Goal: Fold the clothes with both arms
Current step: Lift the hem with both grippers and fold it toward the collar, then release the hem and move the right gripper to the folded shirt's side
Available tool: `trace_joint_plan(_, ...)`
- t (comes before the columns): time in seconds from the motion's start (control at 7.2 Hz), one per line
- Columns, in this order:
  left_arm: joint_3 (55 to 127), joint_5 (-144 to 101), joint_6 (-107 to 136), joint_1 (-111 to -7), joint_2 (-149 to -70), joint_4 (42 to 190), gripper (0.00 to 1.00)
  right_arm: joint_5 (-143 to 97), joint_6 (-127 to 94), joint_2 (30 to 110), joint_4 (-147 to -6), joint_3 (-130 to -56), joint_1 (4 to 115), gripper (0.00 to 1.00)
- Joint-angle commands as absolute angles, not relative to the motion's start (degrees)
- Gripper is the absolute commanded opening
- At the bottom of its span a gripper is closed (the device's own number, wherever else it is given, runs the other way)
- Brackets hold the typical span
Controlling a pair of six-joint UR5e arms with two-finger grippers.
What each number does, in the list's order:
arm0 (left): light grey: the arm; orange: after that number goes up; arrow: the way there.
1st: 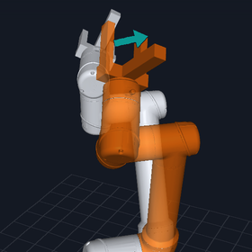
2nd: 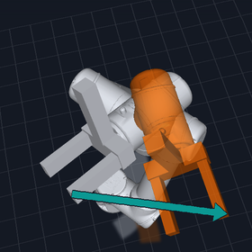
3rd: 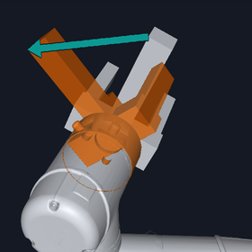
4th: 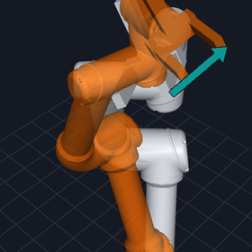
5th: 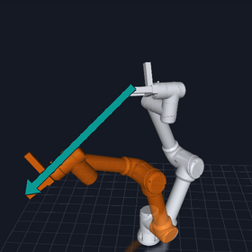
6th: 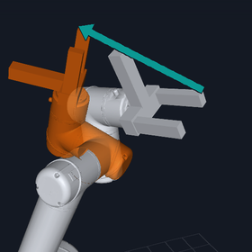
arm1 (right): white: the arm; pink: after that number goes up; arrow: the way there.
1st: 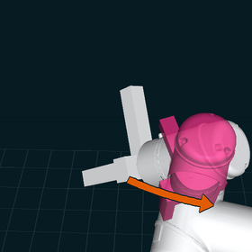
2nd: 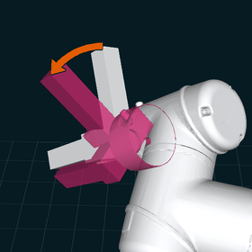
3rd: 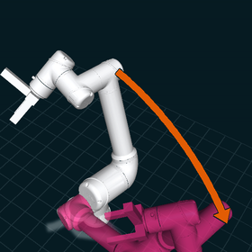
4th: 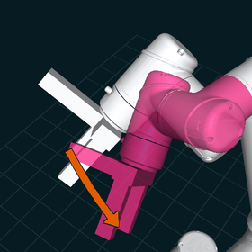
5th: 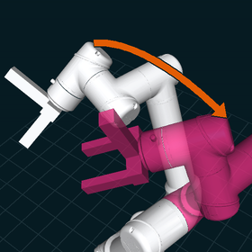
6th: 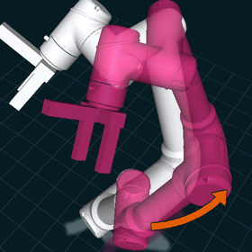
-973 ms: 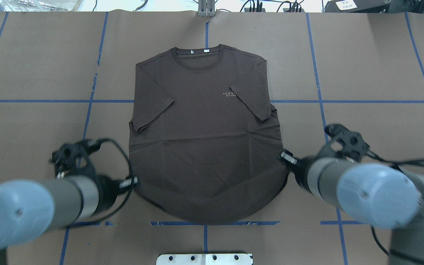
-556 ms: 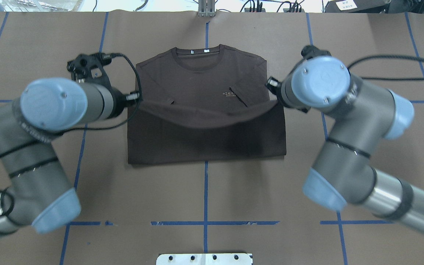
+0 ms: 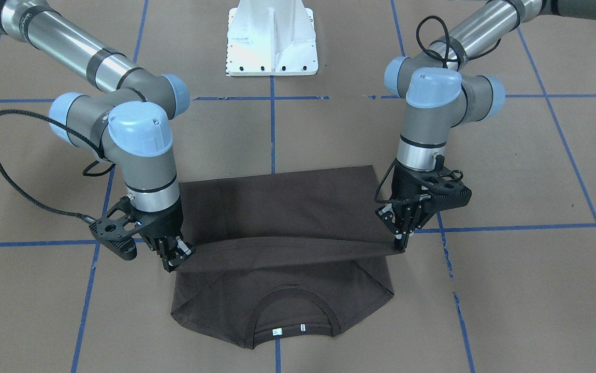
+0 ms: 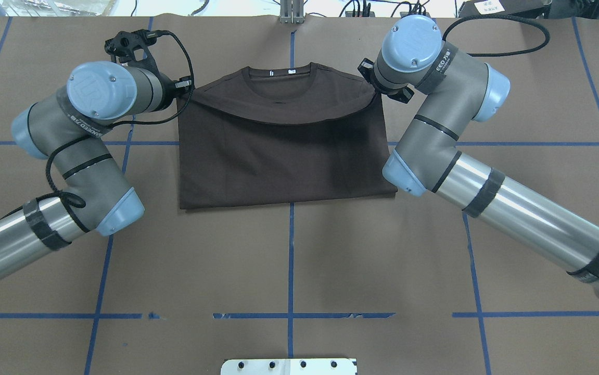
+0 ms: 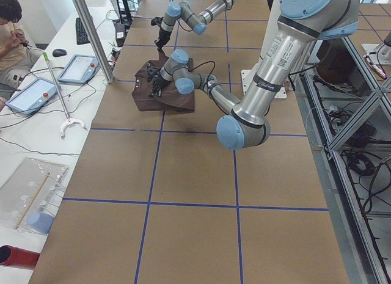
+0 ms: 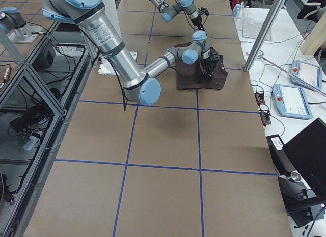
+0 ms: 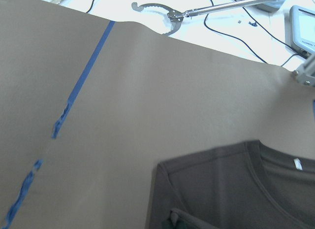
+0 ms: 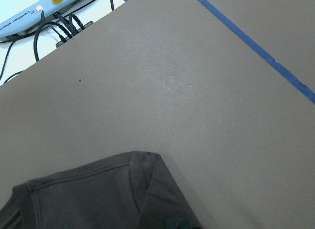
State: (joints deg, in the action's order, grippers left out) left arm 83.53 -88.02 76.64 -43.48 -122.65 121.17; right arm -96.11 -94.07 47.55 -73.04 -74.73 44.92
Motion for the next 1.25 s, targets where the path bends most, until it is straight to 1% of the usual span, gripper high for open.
trace_joint_plan(0.0,73.69,-87.8,74.89,-44.74,-126.89,126.3,0.0,-95.46,-91.76,46.76,-65.95,-66.82,45.88,0.13)
trace_joint_plan(0.14,73.74,-87.98,74.88,-44.74,-127.09,126.3,0.33,-94.84,-91.67,46.84,-65.66,-66.54,45.79,0.68)
trace_joint_plan(0.28,73.83,-88.07,74.71,-44.82,-126.92,128.21,0.5,-92.83,-92.37,46.58,-65.57,-66.53,45.62,0.99)
trace_joint_plan(0.42,74.0,-88.24,74.79,-45.09,-126.83,133.28,0.57,-93.07,-92.37,46.84,-65.31,-68.53,45.7,1.0)
trace_joint_plan(0.56,74.53,-88.33,74.71,-45.26,-126.3,133.76,0.57,-93.77,-92.63,47.45,-64.95,-71.34,45.7,1.0)
trace_joint_plan(0.69,76.88,-88.42,74.88,-45.52,-125.86,133.68,0.57,-94.74,-93.25,50.33,-65.04,-76.59,43.96,1.0)
trace_joint_plan(0.97,79.97,-88.42,74.88,-45.62,-123.41,133.68,0.57,-94.49,-99.11,62.78,-64.95,-91.69,38.17,1.0)
trace_joint_plan(1.11,79.98,-88.42,74.88,-45.53,-123.31,133.77,0.57,-94.31,-101.05,68.85,-64.86,-96.02,35.71,1.0)
